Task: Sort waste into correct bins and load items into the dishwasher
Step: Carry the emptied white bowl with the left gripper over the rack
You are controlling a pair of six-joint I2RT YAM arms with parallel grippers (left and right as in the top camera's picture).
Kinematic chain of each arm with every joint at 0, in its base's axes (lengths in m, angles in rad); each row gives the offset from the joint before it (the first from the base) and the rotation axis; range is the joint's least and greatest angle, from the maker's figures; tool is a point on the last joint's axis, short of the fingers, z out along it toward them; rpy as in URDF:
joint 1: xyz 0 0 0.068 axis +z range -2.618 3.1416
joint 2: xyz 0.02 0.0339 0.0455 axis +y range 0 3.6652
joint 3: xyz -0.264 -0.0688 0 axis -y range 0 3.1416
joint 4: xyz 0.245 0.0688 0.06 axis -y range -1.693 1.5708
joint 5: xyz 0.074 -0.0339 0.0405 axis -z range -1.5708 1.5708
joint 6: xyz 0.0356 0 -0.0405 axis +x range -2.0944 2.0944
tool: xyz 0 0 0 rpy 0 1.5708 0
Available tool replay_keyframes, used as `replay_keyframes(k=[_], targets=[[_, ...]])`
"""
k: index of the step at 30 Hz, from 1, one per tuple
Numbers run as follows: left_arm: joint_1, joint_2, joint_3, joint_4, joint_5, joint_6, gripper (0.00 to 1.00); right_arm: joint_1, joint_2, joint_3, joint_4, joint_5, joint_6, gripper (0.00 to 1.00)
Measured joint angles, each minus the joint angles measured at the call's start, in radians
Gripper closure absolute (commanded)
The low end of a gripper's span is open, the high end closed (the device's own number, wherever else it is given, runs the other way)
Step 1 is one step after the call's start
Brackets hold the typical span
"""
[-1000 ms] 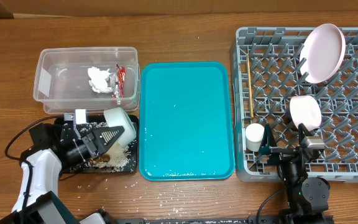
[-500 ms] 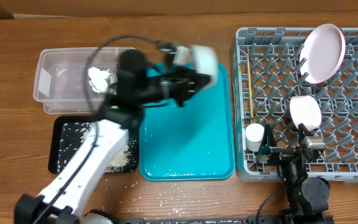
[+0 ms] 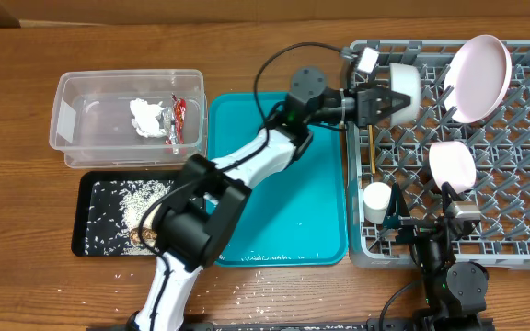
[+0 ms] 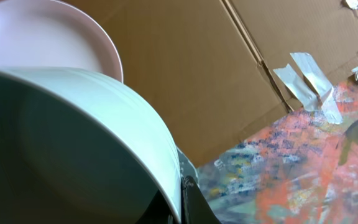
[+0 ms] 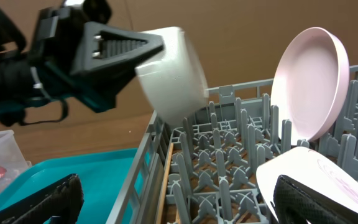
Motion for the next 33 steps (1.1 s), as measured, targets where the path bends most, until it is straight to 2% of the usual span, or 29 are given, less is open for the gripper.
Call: replay_keyframes(k=[4, 5, 6, 8, 14, 17, 18, 21, 23, 25, 29, 33], targets=[[-0.011, 0.065, 0.023, -0.001, 0.0, -0.027, 0.96, 0.0, 0.0, 0.0, 0.0, 0.0, 0.0, 0.0], [-0.01, 0.083, 0.023, 0.0, -0.001, -0.032, 0.89, 0.0, 0.0, 0.0, 0.0, 0.0, 0.0, 0.0], [-0.01, 0.103, 0.023, -0.003, -0.001, -0.043, 0.68, 0.0, 0.0, 0.0, 0.0, 0.0, 0.0, 0.0], [-0.009, 0.119, 0.023, -0.006, 0.002, -0.048, 0.01, 0.0, 0.0, 0.0, 0.0, 0.0, 0.0, 0.0], [0.019, 0.123, 0.024, -0.006, 0.035, -0.068, 0.0, 0.0, 0.0, 0.0, 0.0, 0.0, 0.0, 0.0], [0.039, 0.12, 0.038, -0.08, 0.08, -0.079, 0.0, 0.0, 0.0, 0.0, 0.001, 0.0, 0.0, 0.0], [0.046, 0.114, 0.042, -0.133, 0.095, -0.076, 0.0, 0.0, 0.0, 0.0, 0.0, 0.0, 0.0, 0.0], [0.083, 0.048, 0.05, -0.42, 0.098, 0.005, 0.0, 0.0, 0.0, 0.0, 0.002, 0.0, 0.0, 0.0], [0.123, -0.031, 0.048, -0.681, 0.047, 0.13, 0.0, 0.0, 0.0, 0.0, 0.002, 0.0, 0.0, 0.0], [0.169, -0.124, 0.038, -0.871, -0.042, 0.242, 0.0, 0.0, -0.001, 0.0, 0.001, 0.001, 0.0, 0.0], [0.227, -0.296, 0.038, -1.009, -0.163, 0.402, 0.0, 0.0, -0.001, 0.0, 0.001, 0.0, 0.0, 0.0], [0.21, -0.377, 0.052, -1.2, -0.24, 0.483, 0.0, 0.0, -0.001, 0.0, 0.001, 0.0, 0.0, 0.0]])
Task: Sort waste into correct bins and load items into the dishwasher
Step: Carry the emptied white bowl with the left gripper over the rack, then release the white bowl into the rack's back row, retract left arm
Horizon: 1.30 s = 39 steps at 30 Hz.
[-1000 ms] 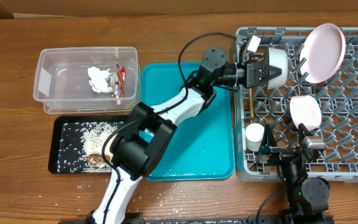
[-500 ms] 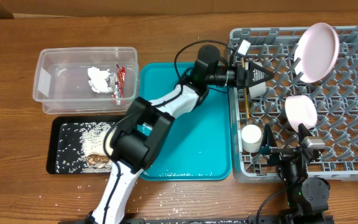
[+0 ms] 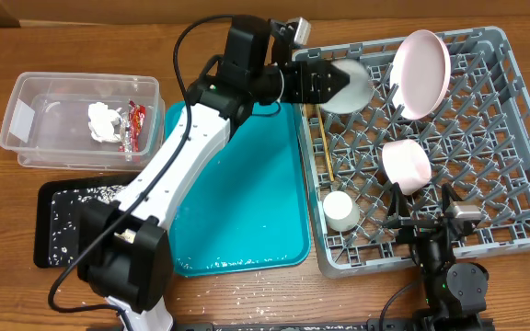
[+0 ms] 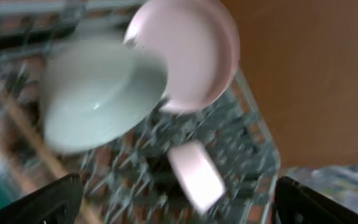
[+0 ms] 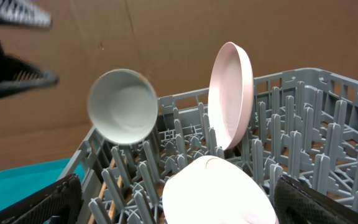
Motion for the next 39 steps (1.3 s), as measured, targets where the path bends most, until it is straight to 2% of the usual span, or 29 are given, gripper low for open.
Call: replay_keyframes(k=[8, 12, 13, 14, 15, 18, 19, 21, 25, 30, 32, 33, 35, 36, 38, 39], targets=[[-0.003, 0.003, -0.003, -0.17, -0.134, 0.088, 0.0, 0.0, 0.0, 0.0, 0.0, 0.0, 0.001, 0.0], [-0.003, 0.004, -0.003, -0.184, -0.176, 0.105, 0.02, 0.0, 0.0, 0.0, 0.0, 0.0, 0.001, 0.0], [-0.004, 0.004, -0.003, -0.184, -0.184, 0.109, 0.05, 0.0, 0.0, 0.0, -0.001, 0.0, 0.0, 0.0], [-0.008, 0.004, -0.003, -0.185, -0.198, 0.117, 0.18, 0.0, 0.0, 0.0, 0.0, 0.0, 0.0, 0.0], [-0.015, 0.004, 0.001, -0.181, -0.217, 0.126, 0.24, 0.0, 0.0, 0.0, 0.0, 0.0, 0.0, 0.0], [-0.051, 0.004, 0.016, -0.095, -0.27, 0.185, 0.27, 0.0, 0.0, 0.0, 0.0, 0.0, 0.0, 0.0], [-0.072, 0.004, 0.024, -0.069, -0.31, 0.21, 0.33, 0.0, 0.0, 0.0, 0.0, 0.0, 0.0, 0.0], [-0.146, 0.004, 0.042, -0.034, -0.439, 0.289, 0.35, 0.0, 0.0, 0.0, 0.0, 0.0, 0.0, 0.0], [-0.248, 0.004, 0.044, -0.048, -0.592, 0.368, 0.3, 0.0, 0.0, 0.0, 0.0, 0.0, 0.001, 0.0], [-0.233, 0.005, 0.057, -0.06, -0.66, 0.382, 0.33, 0.0, 0.0, 0.0, 0.0, 0.0, 0.0, 0.0], [-0.225, 0.004, 0.098, -0.175, -0.671, 0.361, 0.25, 0.0, 0.0, 0.0, -0.001, 0.0, 0.0, 0.0], [-0.224, 0.004, 0.113, -0.222, -0.678, 0.351, 0.25, 0.0, 0.0, 0.0, 0.0, 0.0, 0.0, 0.0], [-0.214, -0.007, 0.148, -0.361, -0.71, 0.311, 0.27, 0.0, 0.0, 0.0, 0.0, 0.0, 0.0, 0.0], [-0.203, -0.039, 0.159, -0.495, -0.745, 0.269, 0.29, 0.0, 0.0, 0.0, 0.0, 0.0, 0.001, 0.0], [-0.16, -0.108, 0.17, -0.64, -0.78, 0.206, 0.34, 0.0, 0.0, 0.0, -0.002, 0.0, 0.001, 0.0], [-0.121, -0.163, 0.175, -0.756, -0.794, 0.174, 0.34, 0.0, 0.0, 0.0, 0.0, 0.0, 0.0, 0.0]])
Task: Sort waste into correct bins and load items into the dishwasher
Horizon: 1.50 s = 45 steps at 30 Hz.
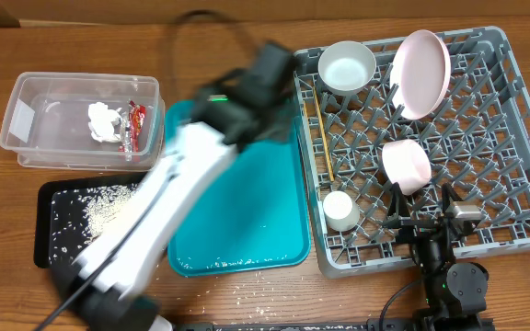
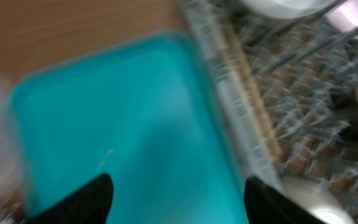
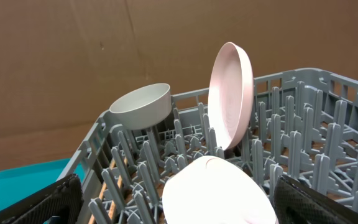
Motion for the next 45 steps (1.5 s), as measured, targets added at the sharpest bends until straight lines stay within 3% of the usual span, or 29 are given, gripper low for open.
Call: replay_keyframes(k=[4, 5, 7, 8, 12, 15, 27, 31, 36, 39, 41, 45], targets=[[0.191, -0.299, 0.007, -0.301, -0.124, -0.1, 0.25, 0.0, 0.0, 0.0, 0.001, 0.0, 0.0, 0.0], [0.203, -0.34, 0.008, -0.317, -0.139, -0.108, 0.23, 0.0, 0.0, 0.0, 0.001, 0.0, 0.0, 0.0], [0.249, -0.457, -0.004, -0.376, -0.167, -0.137, 0.12, 0.0, 0.0, 0.0, 0.001, 0.0, 0.0, 0.0], [0.267, -0.494, -0.009, -0.387, -0.177, -0.142, 0.0, 0.0, 0.0, 0.0, 0.001, 0.0, 0.0, 0.0], [0.356, -0.692, -0.086, -0.396, -0.202, -0.187, 0.0, 0.0, 0.0, 0.0, 0.001, 0.0, 0.0, 0.0], [0.359, -0.746, -0.093, -0.407, -0.202, -0.188, 0.0, 0.0, 0.0, 0.0, 0.001, 0.0, 0.0, 0.0], [0.359, -0.748, -0.101, -0.418, -0.202, -0.195, 0.0, 0.0, 0.0, 0.0, 0.009, -0.004, 0.001, 0.0], [0.359, -0.748, -0.101, -0.418, -0.201, -0.195, 0.0, 0.0, 0.0, 0.009, 0.004, -0.15, 0.035, 0.0], [0.359, -0.748, -0.106, -0.418, -0.201, -0.195, 0.0, 0.0, 0.107, 0.369, -0.397, -0.249, 0.146, 0.0], [0.359, -0.748, -0.108, -0.42, -0.202, -0.195, 0.0, 0.0, 0.326, 0.688, -0.654, -0.264, 0.143, 0.0], [0.359, -0.749, -0.11, -0.42, -0.204, -0.195, 0.0, 0.0, 0.579, 0.937, -0.886, -0.268, 0.103, 0.0], [0.359, -0.748, -0.113, -0.422, -0.205, -0.203, 0.0, 0.0, 0.909, 1.235, -1.066, -0.294, 0.055, 0.0]])
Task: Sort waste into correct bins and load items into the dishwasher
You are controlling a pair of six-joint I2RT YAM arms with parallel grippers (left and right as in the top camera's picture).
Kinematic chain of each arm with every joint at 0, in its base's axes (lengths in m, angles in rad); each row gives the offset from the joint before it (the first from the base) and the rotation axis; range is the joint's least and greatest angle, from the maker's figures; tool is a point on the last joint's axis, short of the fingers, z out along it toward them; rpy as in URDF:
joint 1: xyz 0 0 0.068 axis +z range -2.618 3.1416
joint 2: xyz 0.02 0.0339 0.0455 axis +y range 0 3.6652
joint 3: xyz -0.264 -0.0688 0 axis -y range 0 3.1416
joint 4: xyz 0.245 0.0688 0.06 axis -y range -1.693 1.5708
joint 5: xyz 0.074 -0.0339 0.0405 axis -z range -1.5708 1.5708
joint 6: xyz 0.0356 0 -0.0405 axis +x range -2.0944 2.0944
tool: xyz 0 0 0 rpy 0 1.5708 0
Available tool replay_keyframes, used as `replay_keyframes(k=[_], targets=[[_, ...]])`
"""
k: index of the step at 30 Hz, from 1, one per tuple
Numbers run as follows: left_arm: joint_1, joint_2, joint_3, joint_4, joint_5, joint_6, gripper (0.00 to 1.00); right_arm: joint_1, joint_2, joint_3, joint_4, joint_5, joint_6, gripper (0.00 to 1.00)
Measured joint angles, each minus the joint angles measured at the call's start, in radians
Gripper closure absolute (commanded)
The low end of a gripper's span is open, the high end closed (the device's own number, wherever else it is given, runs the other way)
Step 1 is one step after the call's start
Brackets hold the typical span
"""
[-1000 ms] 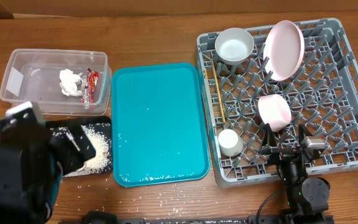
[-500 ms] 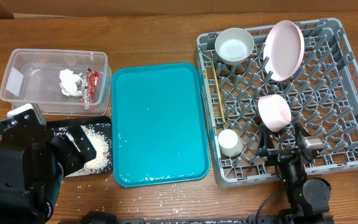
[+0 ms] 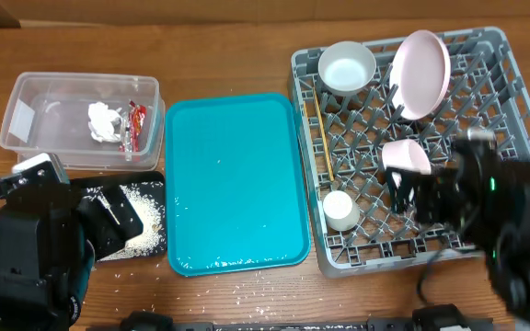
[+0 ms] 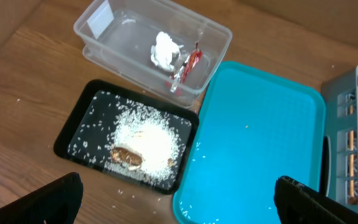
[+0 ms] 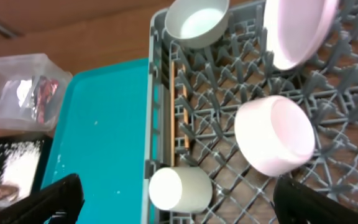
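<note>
The grey dishwasher rack point(image 3: 486, 55) holds a white bowl point(image 3: 346, 66) at its far left corner, an upright pink plate point(image 3: 420, 74), a pink bowl point(image 3: 405, 158), a white cup point(image 3: 340, 210) and a wooden chopstick point(image 3: 321, 138). The clear bin point(image 3: 81, 119) contains a tissue and a red wrapper. Rice and a brown scrap lie on the black tray point(image 4: 79, 127). My left gripper point(image 4: 179, 210) hangs open and empty, high over the near edges of the black and teal trays. My right gripper point(image 5: 185, 210) is open and empty above the rack, over the cup point(image 5: 180, 188).
A teal tray point(image 3: 233, 179) lies between the bins and the rack, wet with a few rice grains. Loose rice is scattered on the wooden table near the front edge. My left arm covers the black tray's left part in the overhead view.
My left arm was over the teal tray and is now drawn back at the near left, over the black tray. My right arm has risen from the rack's near edge to above it.
My left gripper held the white bowl over the rack's far left corner. Then the bowl sat in the rack with the gripper open beside it. Then that arm was over the teal tray. Now both arms are elsewhere, open and empty.
</note>
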Motion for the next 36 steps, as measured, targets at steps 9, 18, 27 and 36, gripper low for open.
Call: replay_keyframes(k=[9, 18, 27, 36], targets=[[0.0, 0.0, 0.0, -0.001, 0.0, -0.003, 0.0, 0.0, 0.549, 0.241, 0.277, -0.016, 0.138, 0.21], [0.0, 0.0, 0.0, -0.002, 0.0, -0.003, 0.0, 0.0, 0.931, 0.243, 0.585, 0.133, 0.272, 0.22], [0.0, 0.0, 0.0, -0.002, 0.0, -0.003, 0.0, 0.0, 0.994, 0.244, 0.609, 0.195, 0.359, 0.76], [0.0, 0.0, 0.0, -0.002, 0.0, -0.003, 0.0, 0.0, 0.996, 0.244, 0.552, 0.213, 0.36, 0.96]])
